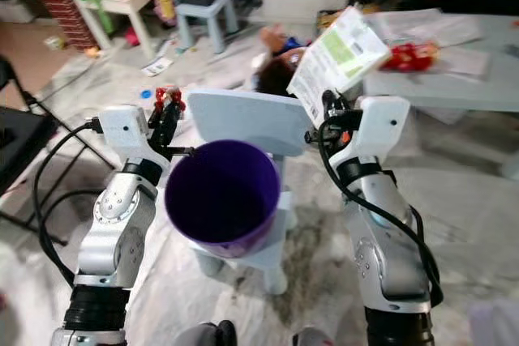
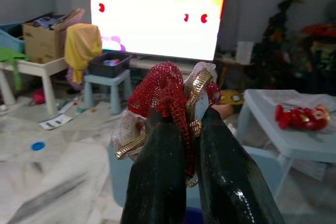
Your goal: Picking trash to rubbish bin
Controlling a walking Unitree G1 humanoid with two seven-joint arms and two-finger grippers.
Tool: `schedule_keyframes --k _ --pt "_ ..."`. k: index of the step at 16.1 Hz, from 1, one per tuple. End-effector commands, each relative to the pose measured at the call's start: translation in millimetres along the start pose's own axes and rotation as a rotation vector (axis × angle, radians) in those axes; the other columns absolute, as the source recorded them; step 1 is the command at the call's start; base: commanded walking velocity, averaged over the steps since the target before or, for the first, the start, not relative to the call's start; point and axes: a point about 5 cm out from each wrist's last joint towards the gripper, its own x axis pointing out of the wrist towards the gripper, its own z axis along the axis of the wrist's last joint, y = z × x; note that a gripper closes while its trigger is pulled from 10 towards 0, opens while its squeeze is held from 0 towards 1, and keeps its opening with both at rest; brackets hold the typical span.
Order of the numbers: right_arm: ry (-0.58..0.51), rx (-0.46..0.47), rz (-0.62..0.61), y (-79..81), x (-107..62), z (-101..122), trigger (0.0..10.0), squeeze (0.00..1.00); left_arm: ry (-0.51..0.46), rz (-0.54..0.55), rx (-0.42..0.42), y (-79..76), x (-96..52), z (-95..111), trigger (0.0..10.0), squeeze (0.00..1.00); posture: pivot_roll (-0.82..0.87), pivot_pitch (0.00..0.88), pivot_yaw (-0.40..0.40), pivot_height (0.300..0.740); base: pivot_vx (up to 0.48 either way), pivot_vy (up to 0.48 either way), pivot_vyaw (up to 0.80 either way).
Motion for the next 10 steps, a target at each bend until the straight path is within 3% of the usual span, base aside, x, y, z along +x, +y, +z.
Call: schedule_keyframes --k 1,10 --pt "0.0 -0.005 -0.011 -3.2 -2.4 1 0.0 0.0 0.016 0.003 0.002 -1.5 -3.2 -6 0.0 0.0 -0.06 0.172 0.042 0.74 0.0 0.0 0.0" --pt "0.011 -0.003 -0.004 -2.8 -5.7 0 0.0 0.0 0.196 0.167 -0.045 25.2 -22.0 -48 0.0 0.0 -0.06 0.183 0.037 0.74 0.0 0.0 0.0"
